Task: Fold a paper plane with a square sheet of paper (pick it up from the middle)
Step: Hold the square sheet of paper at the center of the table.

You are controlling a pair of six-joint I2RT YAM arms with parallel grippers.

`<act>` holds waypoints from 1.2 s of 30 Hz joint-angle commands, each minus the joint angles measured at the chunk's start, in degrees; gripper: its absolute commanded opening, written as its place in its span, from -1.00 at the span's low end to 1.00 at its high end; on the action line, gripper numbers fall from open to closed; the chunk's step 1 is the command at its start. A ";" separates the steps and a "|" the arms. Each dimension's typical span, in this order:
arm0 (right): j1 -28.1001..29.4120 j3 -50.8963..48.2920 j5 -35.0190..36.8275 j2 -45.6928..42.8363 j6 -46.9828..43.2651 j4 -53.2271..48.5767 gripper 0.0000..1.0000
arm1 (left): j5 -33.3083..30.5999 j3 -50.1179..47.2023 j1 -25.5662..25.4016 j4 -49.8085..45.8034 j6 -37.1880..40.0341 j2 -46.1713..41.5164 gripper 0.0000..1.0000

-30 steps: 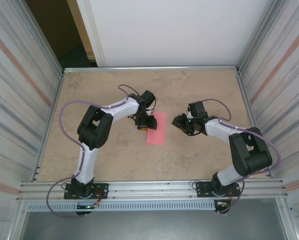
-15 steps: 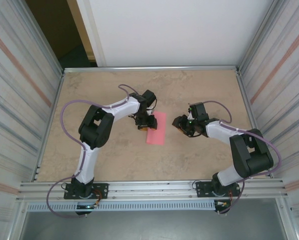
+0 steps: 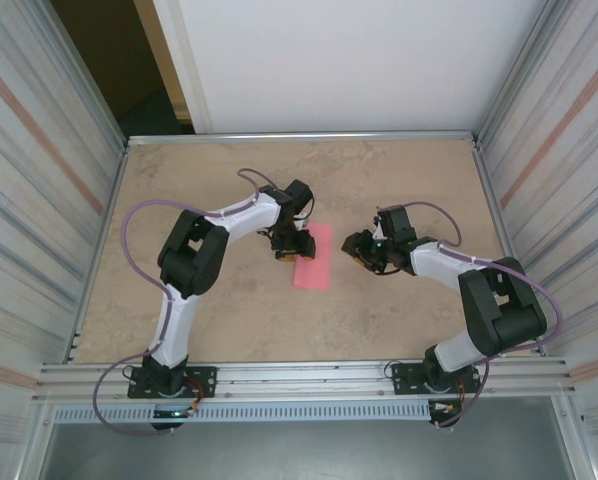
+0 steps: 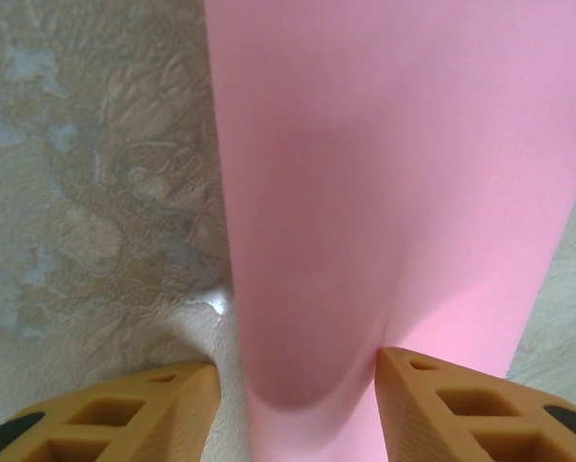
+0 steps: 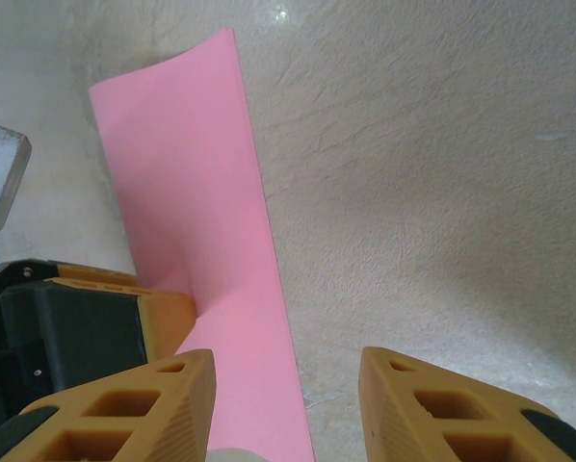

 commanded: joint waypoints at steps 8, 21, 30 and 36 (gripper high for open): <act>0.74 0.26 -1.35 1.80 1.45 1.07 -0.15 | -0.95 -5.12 -2.60 1.62 1.73 12.96 0.01; 2.71 1.68 -3.88 4.22 1.46 4.22 -0.22 | -0.89 -4.75 -2.56 1.14 2.58 14.37 0.04; 3.50 3.68 -6.15 7.13 2.07 6.30 -0.37 | -1.29 -4.40 -2.59 0.96 2.93 14.95 0.04; 4.81 6.76 -7.88 11.34 2.24 6.88 -0.58 | -1.03 -4.20 -2.65 1.02 2.67 15.20 0.04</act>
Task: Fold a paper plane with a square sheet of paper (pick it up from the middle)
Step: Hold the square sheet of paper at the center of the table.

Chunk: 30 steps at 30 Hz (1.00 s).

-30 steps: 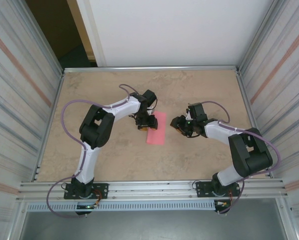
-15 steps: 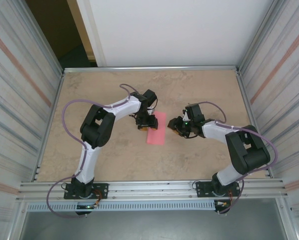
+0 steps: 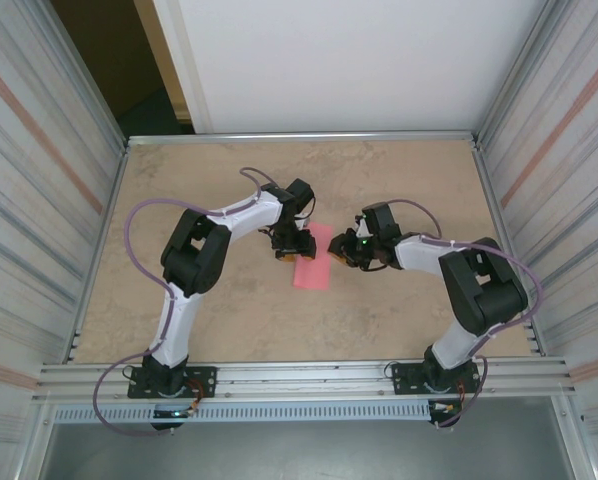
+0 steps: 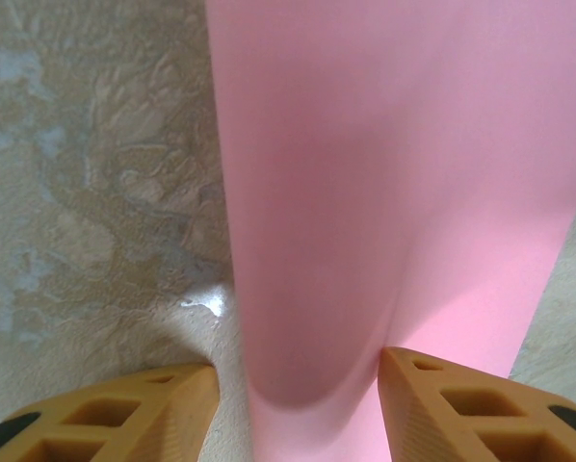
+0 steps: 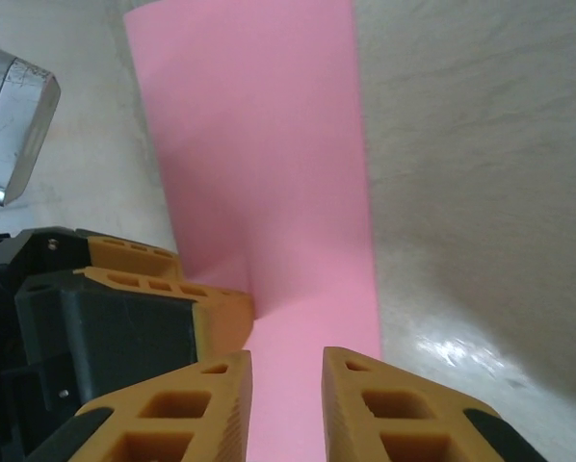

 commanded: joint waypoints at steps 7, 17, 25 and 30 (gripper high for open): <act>1.68 4.41 -2.51 6.11 0.43 0.66 -0.74 | -1.12 -6.14 -2.65 3.45 1.70 13.71 0.04; 1.97 4.55 -1.46 9.15 0.22 -0.44 -0.79 | -1.01 -6.26 -2.65 3.48 1.77 14.05 0.04; 2.81 3.98 2.78 11.37 -0.87 -5.23 -0.83 | -1.20 -6.60 -2.65 3.51 1.66 12.79 0.04; 2.82 3.71 2.48 14.13 -2.12 -6.87 -0.86 | -0.98 -7.66 -2.65 2.83 0.64 6.78 0.04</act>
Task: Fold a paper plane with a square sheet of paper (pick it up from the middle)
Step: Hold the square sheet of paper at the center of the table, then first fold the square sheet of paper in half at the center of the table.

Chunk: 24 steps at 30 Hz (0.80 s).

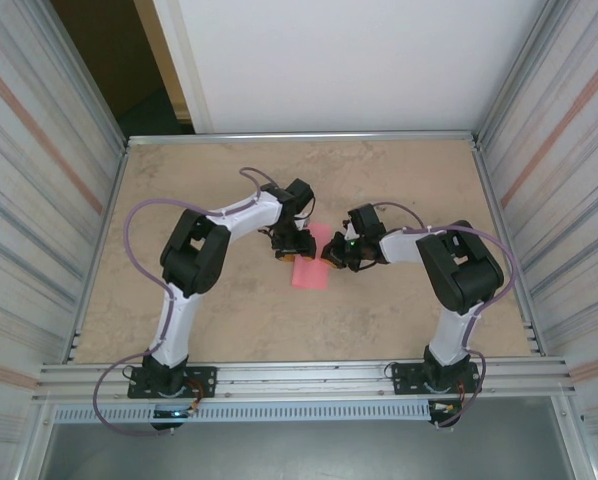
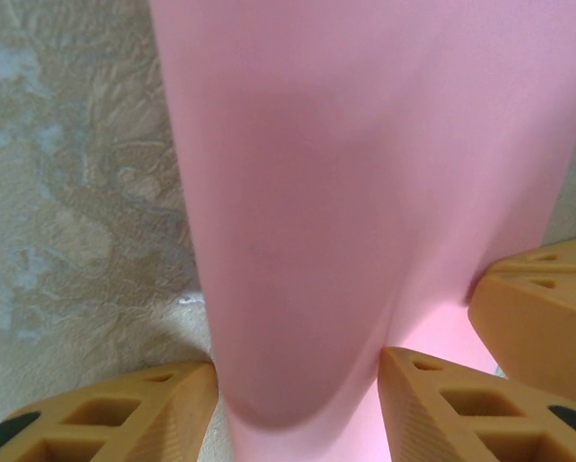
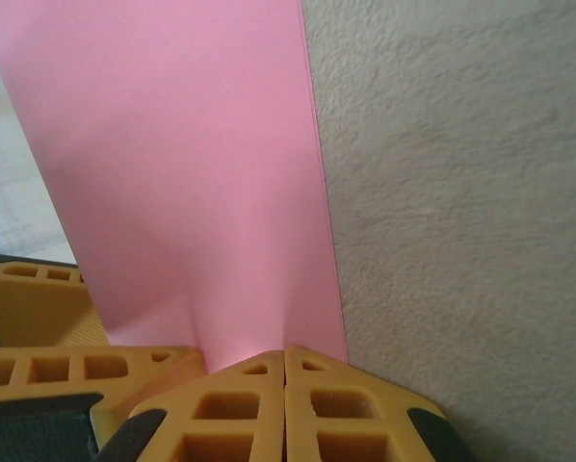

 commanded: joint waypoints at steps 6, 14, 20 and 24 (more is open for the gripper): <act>0.49 1.33 2.46 6.73 -6.65 -11.51 -0.90 | -3.87 -5.87 -1.54 1.43 -2.41 -4.28 0.09; 0.39 6.04 0.52 7.75 -13.04 -17.94 -0.92 | -4.73 -8.81 4.34 7.21 -5.07 -19.12 0.10; 0.43 7.64 0.51 8.61 -13.42 -18.92 -0.94 | 11.35 -12.95 5.02 19.76 -7.30 -21.32 -0.25; 0.33 7.40 0.95 8.58 -12.27 -18.66 -0.95 | 16.60 -15.23 3.64 25.54 -11.47 -18.95 -0.49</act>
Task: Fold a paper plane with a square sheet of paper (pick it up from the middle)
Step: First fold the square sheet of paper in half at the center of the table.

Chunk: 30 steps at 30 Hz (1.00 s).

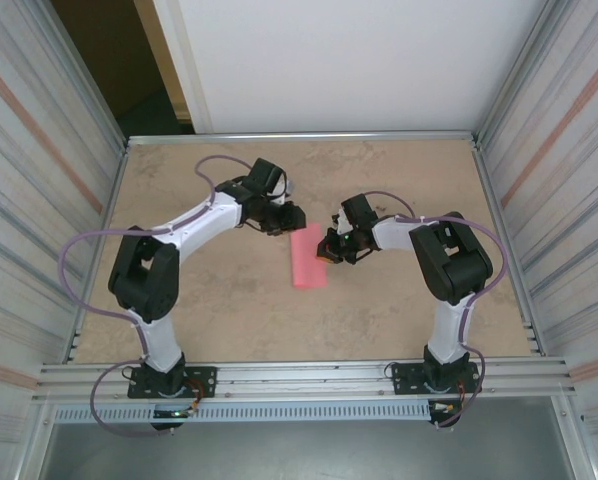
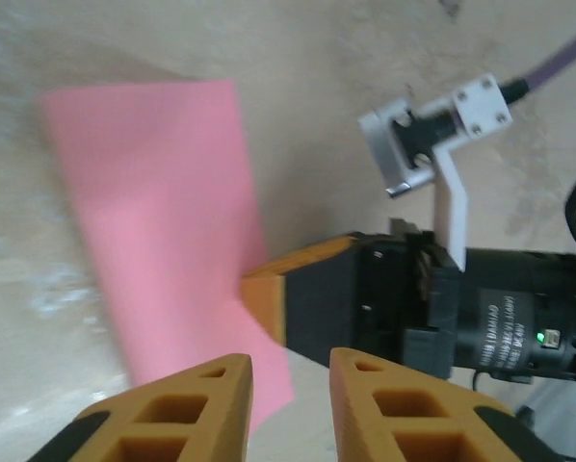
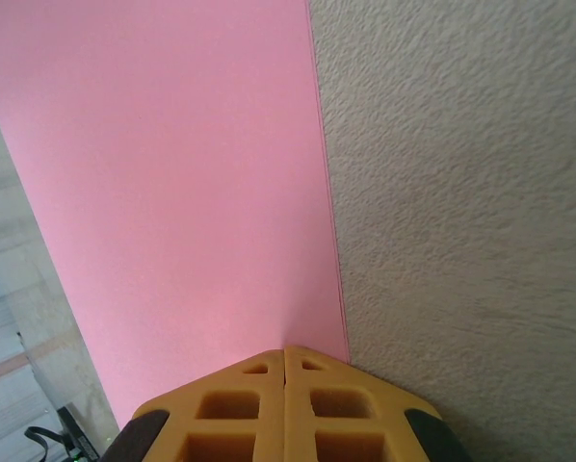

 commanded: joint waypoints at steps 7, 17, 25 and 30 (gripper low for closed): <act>0.55 -2.22 4.12 4.26 1.04 -7.40 -0.97 | 6.27 -2.74 -1.82 2.80 -4.99 5.52 -0.86; 0.81 -2.33 4.74 4.44 1.31 -7.80 -1.00 | 8.29 -1.80 -3.45 1.75 -4.30 10.13 -0.98; 0.90 -2.43 5.26 4.67 1.25 -8.08 -1.00 | 6.31 -1.08 -3.44 0.09 -3.29 12.21 -1.00; 0.98 -2.37 5.61 4.97 1.09 -8.40 -1.00 | 5.68 -0.75 -3.26 -0.73 -2.66 13.13 -1.00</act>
